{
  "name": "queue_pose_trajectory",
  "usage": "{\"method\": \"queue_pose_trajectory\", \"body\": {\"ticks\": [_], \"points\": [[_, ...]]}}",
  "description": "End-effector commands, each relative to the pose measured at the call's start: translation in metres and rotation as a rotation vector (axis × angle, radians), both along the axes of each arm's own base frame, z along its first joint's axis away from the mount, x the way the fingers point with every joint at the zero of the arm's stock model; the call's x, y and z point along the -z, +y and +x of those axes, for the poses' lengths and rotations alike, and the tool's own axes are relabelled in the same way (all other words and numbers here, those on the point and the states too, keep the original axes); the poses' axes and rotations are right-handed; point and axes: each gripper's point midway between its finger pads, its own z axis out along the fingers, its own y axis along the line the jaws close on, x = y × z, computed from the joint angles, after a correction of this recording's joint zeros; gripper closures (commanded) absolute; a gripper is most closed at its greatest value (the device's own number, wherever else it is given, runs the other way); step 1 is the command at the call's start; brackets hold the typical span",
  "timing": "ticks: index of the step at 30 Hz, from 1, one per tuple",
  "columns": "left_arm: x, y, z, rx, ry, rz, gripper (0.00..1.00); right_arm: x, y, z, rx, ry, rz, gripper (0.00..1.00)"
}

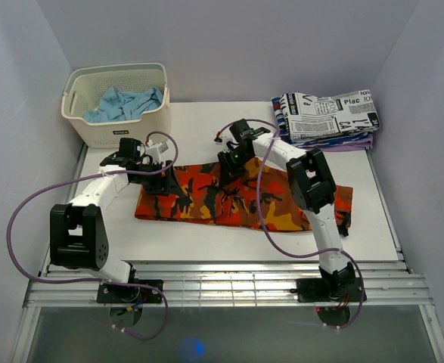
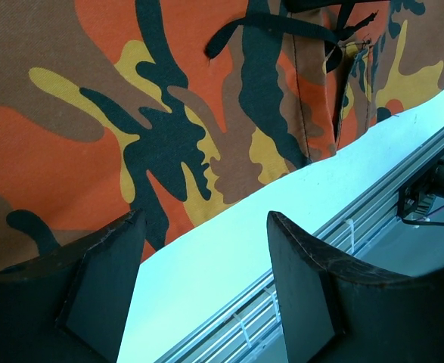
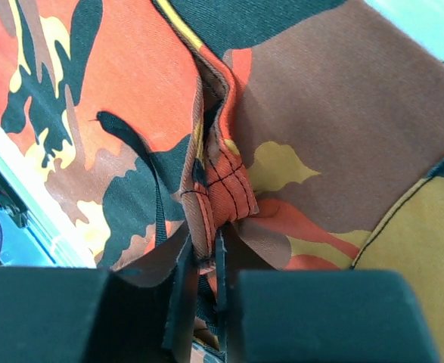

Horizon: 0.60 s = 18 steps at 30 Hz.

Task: Fold and stack the trousers
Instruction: Fold the trousers

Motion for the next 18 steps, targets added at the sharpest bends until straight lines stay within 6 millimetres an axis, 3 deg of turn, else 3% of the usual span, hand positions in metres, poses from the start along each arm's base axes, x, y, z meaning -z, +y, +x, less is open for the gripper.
{"method": "queue_pose_trajectory", "body": {"ticks": [1, 3, 6, 12, 18], "points": [[-0.009, 0.003, 0.005, -0.003, -0.036, 0.003, 0.24, -0.047, 0.011, 0.01, 0.002, -0.088, 0.078, 0.87], [-0.007, 0.004, 0.004, -0.008, -0.031, 0.005, 0.24, -0.054, 0.011, 0.01, 0.004, -0.098, 0.085, 0.92], [-0.006, 0.004, 0.003, -0.011, -0.027, 0.002, 0.24, -0.066, 0.007, 0.007, 0.01, -0.118, 0.085, 0.92], [-0.003, 0.006, 0.003, -0.017, -0.02, 0.011, 0.24, -0.06, -0.008, -0.007, 0.015, -0.094, 0.041, 0.92], [0.0, 0.012, 0.006, -0.034, -0.026, 0.048, 0.21, -0.048, -0.02, -0.007, 0.011, -0.071, 0.013, 0.92]]}}
